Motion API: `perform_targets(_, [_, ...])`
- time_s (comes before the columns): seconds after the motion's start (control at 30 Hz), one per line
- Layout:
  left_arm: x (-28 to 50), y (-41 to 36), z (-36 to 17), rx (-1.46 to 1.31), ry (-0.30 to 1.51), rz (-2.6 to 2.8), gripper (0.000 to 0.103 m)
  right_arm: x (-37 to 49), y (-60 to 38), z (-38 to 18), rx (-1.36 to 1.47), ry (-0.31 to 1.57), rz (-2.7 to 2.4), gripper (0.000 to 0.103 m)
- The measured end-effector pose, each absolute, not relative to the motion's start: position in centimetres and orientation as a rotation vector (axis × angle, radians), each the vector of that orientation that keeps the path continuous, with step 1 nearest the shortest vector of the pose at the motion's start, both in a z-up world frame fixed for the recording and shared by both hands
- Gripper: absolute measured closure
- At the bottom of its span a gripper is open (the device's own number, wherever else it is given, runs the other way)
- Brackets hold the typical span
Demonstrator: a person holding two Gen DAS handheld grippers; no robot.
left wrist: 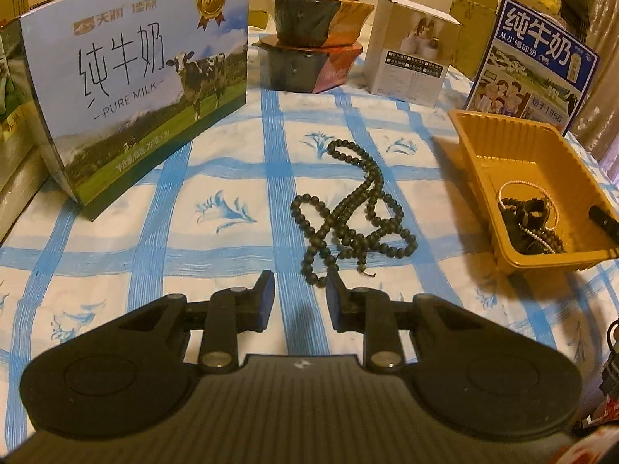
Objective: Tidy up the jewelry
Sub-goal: 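Move the open left gripper back toward the long dark bead strand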
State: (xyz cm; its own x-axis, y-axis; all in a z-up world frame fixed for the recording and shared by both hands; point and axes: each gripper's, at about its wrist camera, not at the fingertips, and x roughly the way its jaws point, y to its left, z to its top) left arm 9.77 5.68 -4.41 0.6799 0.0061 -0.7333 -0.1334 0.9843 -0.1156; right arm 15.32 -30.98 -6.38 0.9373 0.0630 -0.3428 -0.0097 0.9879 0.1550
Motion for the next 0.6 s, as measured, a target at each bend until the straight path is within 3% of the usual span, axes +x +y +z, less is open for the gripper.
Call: perform_targets(0.6, [11.4,3.6,-5.3,-0.115,0.823,0.014,0.078,15.3,-31.3,-6.7,0.153,0.356,0.037,0.098])
